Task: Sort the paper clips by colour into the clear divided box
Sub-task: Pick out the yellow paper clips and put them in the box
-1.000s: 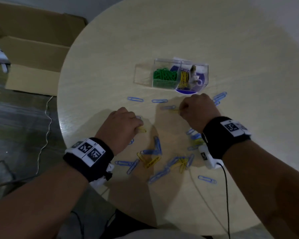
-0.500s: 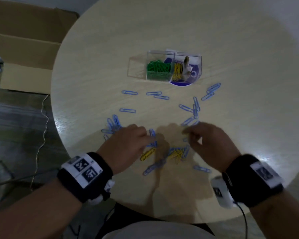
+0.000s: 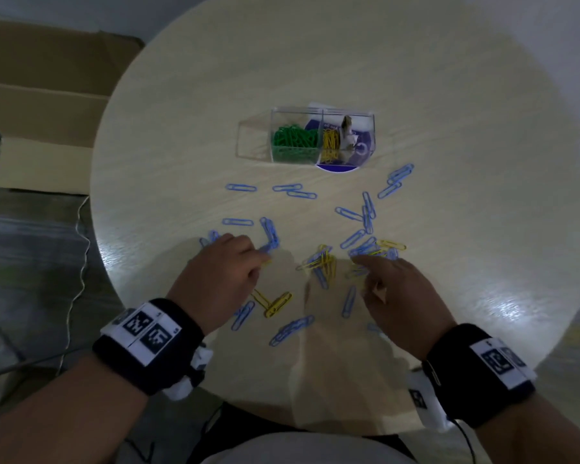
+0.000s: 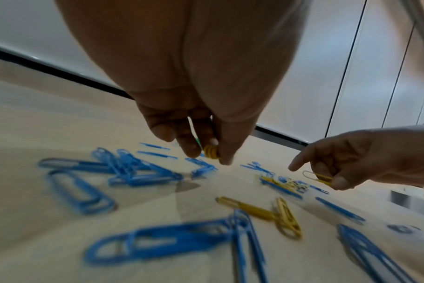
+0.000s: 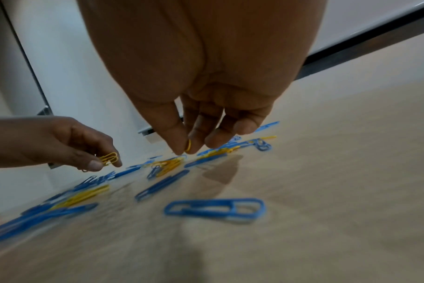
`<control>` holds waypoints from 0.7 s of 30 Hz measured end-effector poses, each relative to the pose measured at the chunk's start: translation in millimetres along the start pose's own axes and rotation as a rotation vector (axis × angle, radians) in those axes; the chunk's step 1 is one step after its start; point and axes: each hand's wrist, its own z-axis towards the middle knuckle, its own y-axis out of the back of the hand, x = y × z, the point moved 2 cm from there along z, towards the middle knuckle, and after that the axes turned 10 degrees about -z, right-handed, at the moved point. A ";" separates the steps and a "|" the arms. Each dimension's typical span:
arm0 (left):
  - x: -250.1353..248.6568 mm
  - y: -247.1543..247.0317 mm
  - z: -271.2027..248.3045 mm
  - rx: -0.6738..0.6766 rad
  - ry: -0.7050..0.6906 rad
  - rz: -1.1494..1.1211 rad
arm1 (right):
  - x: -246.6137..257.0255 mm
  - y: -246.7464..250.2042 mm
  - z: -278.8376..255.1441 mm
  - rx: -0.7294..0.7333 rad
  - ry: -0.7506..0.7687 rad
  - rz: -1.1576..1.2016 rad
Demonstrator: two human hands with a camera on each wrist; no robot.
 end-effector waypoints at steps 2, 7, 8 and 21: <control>1.5 -7.6 -10.3 0.043 0.025 -0.008 | 5.2 -5.5 -7.7 0.078 0.036 -0.030; 5.1 -18.0 -27.1 0.034 -0.025 0.011 | 1.0 -16.7 -14.3 0.160 0.020 -0.157; 6.4 -17.8 -28.9 0.015 -0.019 0.003 | -1.2 -14.7 -12.9 0.126 -0.018 -0.146; 1.8 -21.6 -36.3 0.097 -0.079 0.054 | 28.0 -22.9 33.8 0.103 -0.323 0.049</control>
